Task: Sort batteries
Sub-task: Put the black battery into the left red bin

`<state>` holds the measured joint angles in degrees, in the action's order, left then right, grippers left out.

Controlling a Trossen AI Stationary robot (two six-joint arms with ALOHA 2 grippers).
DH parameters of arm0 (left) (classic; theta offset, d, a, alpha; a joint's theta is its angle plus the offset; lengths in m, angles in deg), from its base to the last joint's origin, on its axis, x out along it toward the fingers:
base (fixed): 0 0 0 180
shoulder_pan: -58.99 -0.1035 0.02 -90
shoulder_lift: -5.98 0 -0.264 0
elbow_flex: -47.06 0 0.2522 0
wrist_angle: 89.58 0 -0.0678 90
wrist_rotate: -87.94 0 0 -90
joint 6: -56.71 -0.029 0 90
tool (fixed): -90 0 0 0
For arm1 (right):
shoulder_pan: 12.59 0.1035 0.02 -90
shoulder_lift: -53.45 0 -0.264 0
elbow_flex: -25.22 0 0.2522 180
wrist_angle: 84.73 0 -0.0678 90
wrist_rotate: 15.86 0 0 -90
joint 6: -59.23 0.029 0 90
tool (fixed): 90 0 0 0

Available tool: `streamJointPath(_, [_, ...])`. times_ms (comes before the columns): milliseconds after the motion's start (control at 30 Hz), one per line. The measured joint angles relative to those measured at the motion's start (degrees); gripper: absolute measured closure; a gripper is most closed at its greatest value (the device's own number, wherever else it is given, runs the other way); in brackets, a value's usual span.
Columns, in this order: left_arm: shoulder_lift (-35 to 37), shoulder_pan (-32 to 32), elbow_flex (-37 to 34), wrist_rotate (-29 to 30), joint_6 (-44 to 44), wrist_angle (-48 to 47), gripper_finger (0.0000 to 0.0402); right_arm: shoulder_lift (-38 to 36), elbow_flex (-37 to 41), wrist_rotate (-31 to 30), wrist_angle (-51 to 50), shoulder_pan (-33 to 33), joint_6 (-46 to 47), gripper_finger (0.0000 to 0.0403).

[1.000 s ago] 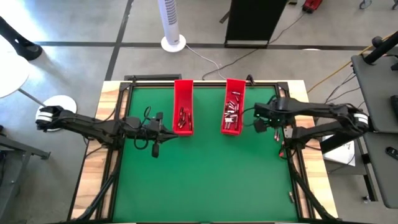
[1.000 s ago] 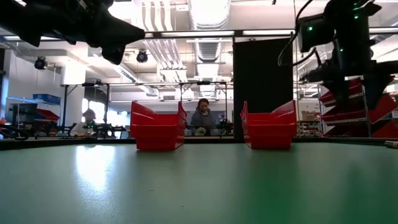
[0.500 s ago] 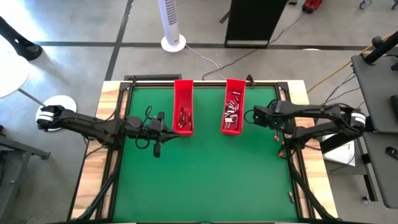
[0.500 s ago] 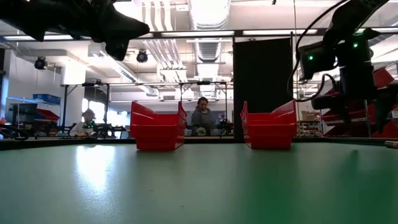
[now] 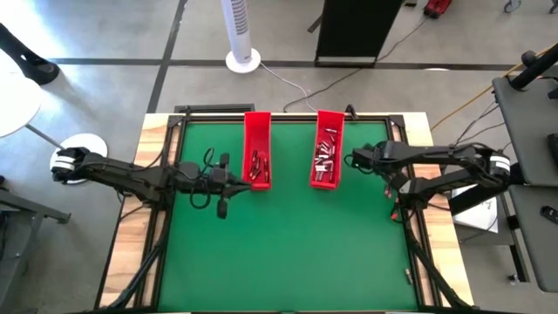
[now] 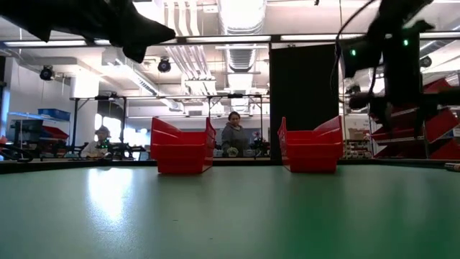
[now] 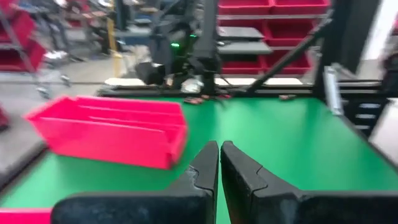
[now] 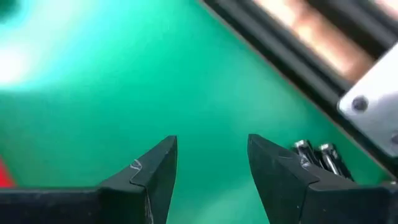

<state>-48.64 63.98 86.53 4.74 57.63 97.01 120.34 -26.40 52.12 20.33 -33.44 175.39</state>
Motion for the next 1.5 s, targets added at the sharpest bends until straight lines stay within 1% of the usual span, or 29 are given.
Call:
streamJointPath(100, [0.1,0.2,-0.2,3.4,-2.0,0.3,0.0402,-0.1,-5.3,-5.0,-8.7,1.1,3.5,0.0212])
streamJointPath(167, [-0.2,0.2,-0.4,4.0,-2.5,0.0,0.0402,-0.1,-9.6,-7.8,-16.2,1.4,5.7,0.0212])
streamJointPath(233, [-0.5,0.2,-0.4,4.0,-2.9,0.0,0.0402,-0.1,-14.1,-10.4,-21.4,1.3,4.7,0.0212])
streamJointPath(267, [-0.7,0.2,-0.4,4.0,-2.9,0.1,0.0402,-0.1,-16.3,-11.5,-23.1,0.8,1.6,0.0211])
streamJointPath(300, [-1.0,0.2,-0.4,4.0,-2.9,0.2,0.0402,-0.2,-18.3,-12.0,-23.8,-0.1,-4.1,0.0211])
streamJointPath(333, [-1.2,0.2,-0.4,4.0,-3.0,0.1,0.0402,-0.4,-20.4,-12.1,-24.3,-1.4,-12.8,0.0211])
streamJointPath(367, [-1.4,0.2,-0.5,4.0,-3.1,0.0,0.0402,-0.6,-22.2,-11.4,-24.4,-2.6,-23.7,0.0211])
streamJointPath(400, [-1.6,0.2,-0.5,4.0,-3.3,0.1,0.0402,-0.7,-23.9,-10.1,-24.4,-3.5,-33.9,0.0211])
streamJointPath(467, [-2.0,0.2,-0.5,4.0,-3.7,0.3,0.0402,0.0,-26.0,-5.5,-24.5,-4.3,-49.3,0.0211])
streamJointPath(567, [-3.0,0.2,-0.4,4.0,-3.7,0.9,0.0402,2.1,-26.9,3.6,-24.8,-4.1,-64.8,0.0211])
streamJointPath(600, [-3.4,0.2,-0.3,4.3,-3.7,1.4,0.0402,3.0,-26.7,5.5,-25.8,-4.1,-69.2,0.0211])
streamJointPath(700, [-4.4,0.1,-0.2,4.8,-3.6,2.1,0.0396,6.4,-24.7,8.6,-29.1,-3.8,-83.1,0.0211])
streamJointPath(800, [-5.3,0.0,-0.2,7.3,-2.8,1.7,0.0375,9.1,-22.7,11.5,-28.6,-4.0,-96.6,0.0201])
streamJointPath(833, [-5.7,0.0,-0.2,8.1,-2.5,1.7,0.0367,9.7,-22.6,11.2,-29.0,-4.3,-100.7,0.0195])
streamJointPath(867, [-6.1,0.1,-0.2,9.0,-2.2,1.6,0.0358,10.1,-22.5,9.4,-28.9,-4.9,-105.4,0.0187])
streamJointPath(967, [-7.5,0.1,-0.3,11.0,-1.9,1.5,0.033,10.3,-21.9,0.0,-28.2,-8.3,-116.8,0.0159])
streamJointPath(1033, [-8.4,0.0,-0.3,11.5,-1.7,1.6,0.0314,9.3,-21.3,-3.1,-25.5,-11.5,-122.8,0.0138])
streamJointPath(1067, [-8.7,0.0,-0.3,12.0,-1.7,1.5,0.0307,8.7,-20.5,-2.7,-24.4,-12.9,-125.3,0.0127])
streamJointPath(1100, [-8.9,0.0,-0.3,12.4,-1.8,1.5,0.0301,8.2,-19.6,-1.0,-23.7,-13.7,-127.7,0.0117])
streamJointPath(1200, [-8.9,-0.8,-0.2,13.1,-2.3,1.5,0.0284,6.8,-15.7,3.6,-24.1,-13.9,-132.1,0.009])
streamJointPath(1300, [-8.6,-1.6,0.5,13.6,-2.3,2.1,0.027,6.4,-12.6,7.9,-23.7,-12.2,-131.7,0.0063])
streamJointPath(1367, [-8.7,-1.5,0.7,13.7,-2.1,3.2,0.0262,6.4,-11.2,9.6,-22.3,-10.6,-130.8,0.0044])
streamJointPath(1467, [-9.3,-1.5,0.7,13.9,-1.0,5.0,0.0255,7.6,-10.4,11.4,-20.7,-9.2,-126.5,0.0024])
streamJointPath(1500, [-9.6,-1.5,0.8,14.7,0.0,6.6,0.0254,8.5,-10.4,12.7,-20.7,-9.1,-124.7,0.002])
